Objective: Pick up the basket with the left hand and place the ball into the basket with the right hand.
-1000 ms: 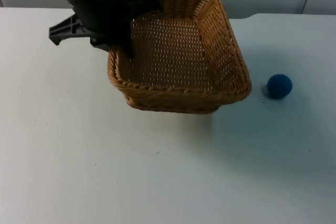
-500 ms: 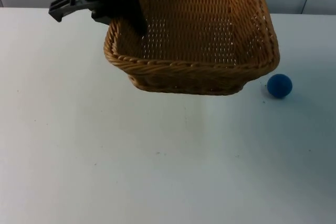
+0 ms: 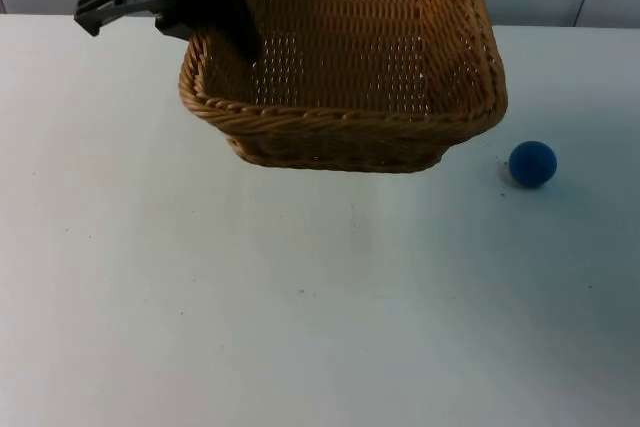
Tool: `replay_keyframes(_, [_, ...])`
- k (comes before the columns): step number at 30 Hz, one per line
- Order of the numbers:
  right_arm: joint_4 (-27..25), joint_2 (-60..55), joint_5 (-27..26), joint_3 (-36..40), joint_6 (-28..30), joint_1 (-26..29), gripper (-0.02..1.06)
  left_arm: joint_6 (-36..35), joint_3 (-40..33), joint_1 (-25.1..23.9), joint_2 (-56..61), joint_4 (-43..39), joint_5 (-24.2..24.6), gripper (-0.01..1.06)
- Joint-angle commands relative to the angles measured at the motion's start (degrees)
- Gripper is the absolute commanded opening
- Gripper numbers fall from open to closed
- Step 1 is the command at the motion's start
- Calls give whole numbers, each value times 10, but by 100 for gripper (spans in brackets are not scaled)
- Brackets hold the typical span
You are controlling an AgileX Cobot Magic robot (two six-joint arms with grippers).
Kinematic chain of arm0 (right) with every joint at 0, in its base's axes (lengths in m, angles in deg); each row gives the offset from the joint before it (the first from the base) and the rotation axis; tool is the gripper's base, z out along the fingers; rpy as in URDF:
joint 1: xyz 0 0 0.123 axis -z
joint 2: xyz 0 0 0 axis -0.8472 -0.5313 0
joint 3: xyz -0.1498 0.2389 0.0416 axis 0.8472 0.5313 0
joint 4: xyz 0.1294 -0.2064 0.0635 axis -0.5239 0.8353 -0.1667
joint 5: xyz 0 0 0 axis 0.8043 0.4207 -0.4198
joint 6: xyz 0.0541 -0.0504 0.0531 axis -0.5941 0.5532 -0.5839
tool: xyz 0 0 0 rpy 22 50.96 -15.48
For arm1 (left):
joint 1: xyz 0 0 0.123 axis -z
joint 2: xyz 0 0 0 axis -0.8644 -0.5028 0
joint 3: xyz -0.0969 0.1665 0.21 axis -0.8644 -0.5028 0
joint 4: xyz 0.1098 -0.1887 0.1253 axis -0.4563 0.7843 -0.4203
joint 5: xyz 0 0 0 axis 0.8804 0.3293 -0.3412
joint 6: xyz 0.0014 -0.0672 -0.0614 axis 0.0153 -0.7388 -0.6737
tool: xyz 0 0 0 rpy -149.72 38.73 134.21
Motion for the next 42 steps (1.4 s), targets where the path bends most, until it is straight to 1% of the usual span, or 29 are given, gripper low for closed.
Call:
replay_keyframes(1, [0,-59,-48,-18,-2,-7,104,1,2,1,10,15,0,0])
replay_keyframes(2, [0,-98,-74,-29,-2,-9,104,1,2,1,10,16,2,0])
replay_keyframes(3, [0,-98,-74,-29,-2,-9,104,1,2,1,10,16,2,0])
replay_keyframes(4, [0,-132,-100,-38,-2,-9,104,1,2,1,10,18,1,0])
replay_keyframes(5, [0,-195,-127,-53,-2,-9,104,-1,2,1,10,18,1,0])
replay_keyframes(7, [-6,-272,-167,-68,-1,-9,104,-4,2,1,10,18,1,0])
replay_keyframes(8, [-6,-272,-167,-68,-1,-9,104,-4,2,1,10,18,1,0])
replay_keyframes(12, [-49,-402,-262,-92,10,-11,102,-12,2,1,11,20,-5,0])
replay_keyframes(13, [-63,-430,-274,-100,23,-16,102,-12,2,1,11,20,-8,0])
replay_keyframes(14, [-63,-430,-274,-100,23,-16,102,-12,2,1,11,20,-8,0])
replay_keyframes(15, [-67,-458,-284,-109,34,-27,101,-12,2,1,11,20,-12,0])
replay_keyframes(18, [-59,-536,-314,-140,34,-73,100,-16,2,1,11,19,-26,0])
replay_keyframes(19, [-59,-536,-314,-140,34,-73,100,-16,2,1,11,19,-26,0])
replay_keyframes(21, [-59,-588,-334,-165,28,-93,100,-16,2,1,11,19,-28,0])
replay_keyframes(23, [-59,-648,-332,-199,28,-103,100,-16,2,1,11,19,-28,0])
replay_keyframes(24, [-59,-648,-332,-199,28,-103,100,-16,2,1,11,19,-28,0])
replay_keyframes(27, [-61,-731,-326,-240,28,-104,100,-15,2,1,11,18,-27,0])
replay_keyframes(34, [-63,-809,-328,-280,28,-104,100,-12,2,1,11,15,-27,0])
replay_keyframes(37, [-61,-858,-312,-306,18,-104,100,-12,2,1,11,3,-28,0])
replay_keyframes(42, [-61,-896,-309,-320,14,-106,100,-12,2,1,11,-2,-31,0])
